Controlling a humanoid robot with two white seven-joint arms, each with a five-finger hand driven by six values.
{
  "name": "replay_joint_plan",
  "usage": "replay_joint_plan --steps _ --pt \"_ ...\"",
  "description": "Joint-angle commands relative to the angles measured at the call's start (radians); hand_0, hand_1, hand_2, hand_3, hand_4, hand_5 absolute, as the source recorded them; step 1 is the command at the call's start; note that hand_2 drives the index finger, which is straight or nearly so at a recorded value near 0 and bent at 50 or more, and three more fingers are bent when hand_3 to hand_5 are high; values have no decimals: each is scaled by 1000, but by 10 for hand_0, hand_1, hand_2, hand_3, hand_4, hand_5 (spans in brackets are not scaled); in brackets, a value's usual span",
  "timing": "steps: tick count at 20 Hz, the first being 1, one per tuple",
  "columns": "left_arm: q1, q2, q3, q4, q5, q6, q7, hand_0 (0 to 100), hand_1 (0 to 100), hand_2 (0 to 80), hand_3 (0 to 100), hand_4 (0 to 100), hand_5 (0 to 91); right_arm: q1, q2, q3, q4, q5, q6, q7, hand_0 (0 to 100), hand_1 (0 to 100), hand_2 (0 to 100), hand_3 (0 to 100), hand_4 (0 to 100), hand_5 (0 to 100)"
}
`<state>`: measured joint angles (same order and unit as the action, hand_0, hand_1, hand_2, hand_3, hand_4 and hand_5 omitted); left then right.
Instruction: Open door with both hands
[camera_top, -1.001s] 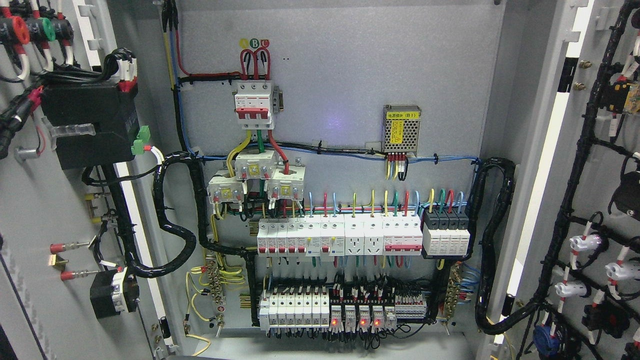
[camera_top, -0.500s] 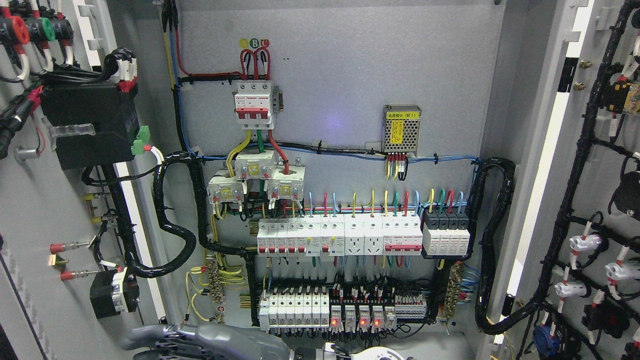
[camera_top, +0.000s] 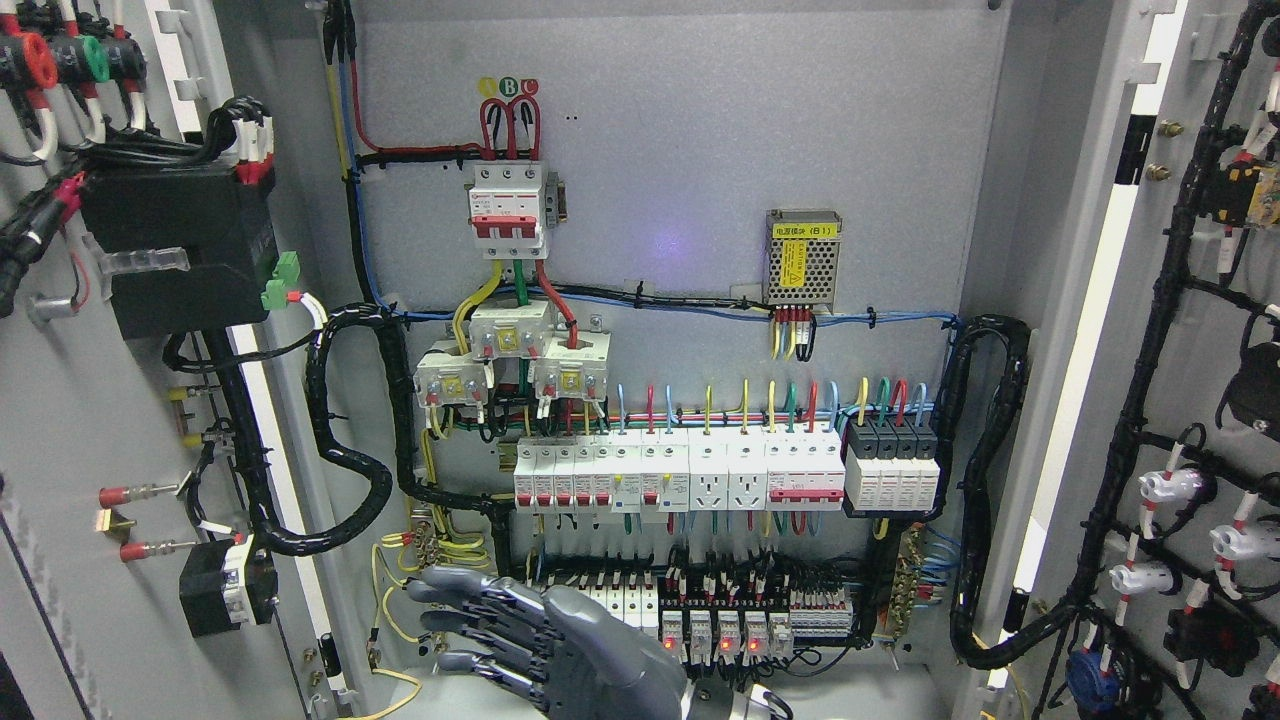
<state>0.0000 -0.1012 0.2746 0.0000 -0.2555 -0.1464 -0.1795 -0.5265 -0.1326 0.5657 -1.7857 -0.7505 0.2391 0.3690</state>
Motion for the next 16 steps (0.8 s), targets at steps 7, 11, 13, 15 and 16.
replay_joint_plan --steps 7,11,13,15,16 --pt "9 0 0 -21 -1 1 0 120 556 0 0 0 0 186 -108 -144 -253 131 -53 -19 71 138 0 0 0 0" --pt "6 -5 -6 -20 -1 -1 -219 120 556 0 0 0 0 258 -156 -181 -300 137 -87 -19 71 138 0 0 0 0" --pt "9 -2 -5 -21 -1 -1 -319 120 556 0 0 0 0 302 -182 -222 -301 137 -145 -15 71 138 0 0 0 0" --pt "8 -3 -6 -20 -1 -1 -333 120 556 0 0 0 0 348 -209 -254 -301 138 -184 -9 71 138 0 0 0 0" --pt "8 -3 -6 -20 -1 -1 -334 120 556 0 0 0 0 365 -222 -263 -301 137 -196 -7 71 138 0 0 0 0"
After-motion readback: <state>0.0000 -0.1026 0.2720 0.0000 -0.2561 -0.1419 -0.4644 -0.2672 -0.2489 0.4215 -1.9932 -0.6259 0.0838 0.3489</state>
